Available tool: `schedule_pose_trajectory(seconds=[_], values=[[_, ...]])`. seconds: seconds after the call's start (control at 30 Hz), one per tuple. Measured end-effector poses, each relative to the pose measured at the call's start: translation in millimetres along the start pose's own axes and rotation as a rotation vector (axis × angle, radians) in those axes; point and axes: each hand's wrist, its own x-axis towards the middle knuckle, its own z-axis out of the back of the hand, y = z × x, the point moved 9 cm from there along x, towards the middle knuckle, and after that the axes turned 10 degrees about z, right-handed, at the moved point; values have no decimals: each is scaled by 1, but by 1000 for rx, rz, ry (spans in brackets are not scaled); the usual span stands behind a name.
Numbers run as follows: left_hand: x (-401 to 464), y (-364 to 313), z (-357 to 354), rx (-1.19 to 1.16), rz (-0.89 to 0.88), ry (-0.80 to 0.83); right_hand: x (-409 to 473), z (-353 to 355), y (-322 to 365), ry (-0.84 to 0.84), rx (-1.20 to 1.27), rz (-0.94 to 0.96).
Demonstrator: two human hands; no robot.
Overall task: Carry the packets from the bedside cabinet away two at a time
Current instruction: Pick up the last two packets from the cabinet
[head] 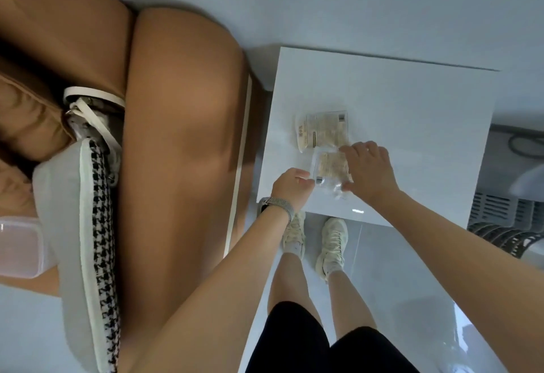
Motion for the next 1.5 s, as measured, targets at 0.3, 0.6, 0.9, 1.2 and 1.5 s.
schedule_pose_trajectory(seconds=[0.3,0.6,0.9,1.2,1.5], values=[[0,17,-41,-93,108,191,-21,-2,-23,-248,613,-135],[-3,-22,-35,-497,-28,237,-57,6,-13,-424,1526,-392],[6,9,13,-849,-17,126,-34,-18,-23,-247,796,-472],[10,44,11,-833,111,142,-25,-45,0,-158,829,-596],[1,20,-6,-553,-50,282,-6,3,19,-23,1010,-265]])
